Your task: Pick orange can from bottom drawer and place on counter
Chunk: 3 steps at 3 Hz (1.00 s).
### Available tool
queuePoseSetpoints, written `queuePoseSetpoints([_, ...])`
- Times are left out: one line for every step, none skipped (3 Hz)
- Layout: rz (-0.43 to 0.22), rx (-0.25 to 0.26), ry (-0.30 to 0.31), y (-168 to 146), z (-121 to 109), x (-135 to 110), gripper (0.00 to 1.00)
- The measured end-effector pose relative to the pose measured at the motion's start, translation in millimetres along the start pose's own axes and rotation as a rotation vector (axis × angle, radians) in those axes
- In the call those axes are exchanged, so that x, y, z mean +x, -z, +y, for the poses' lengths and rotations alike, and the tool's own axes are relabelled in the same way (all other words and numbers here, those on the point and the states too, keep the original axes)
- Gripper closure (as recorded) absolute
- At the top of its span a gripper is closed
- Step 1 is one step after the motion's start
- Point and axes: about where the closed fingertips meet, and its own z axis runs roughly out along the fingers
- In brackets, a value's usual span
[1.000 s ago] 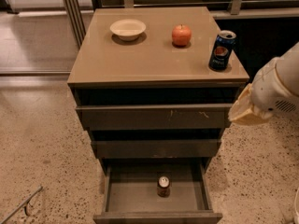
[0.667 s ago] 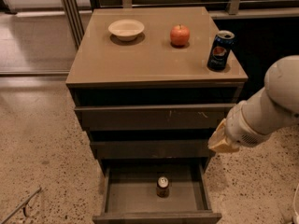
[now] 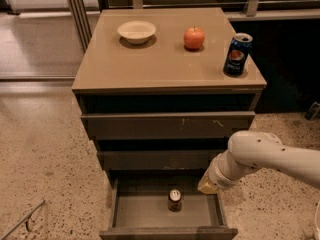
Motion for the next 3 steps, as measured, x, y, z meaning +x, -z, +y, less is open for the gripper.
queuePoseSetpoints([0.0, 0.0, 0.0, 0, 0, 0, 1.0])
queuePoseSetpoints([0.0, 0.0, 0.0, 0, 0, 0, 0.81])
queuePoseSetpoints([0.019, 0.109, 0.053, 21, 5, -7, 0.58])
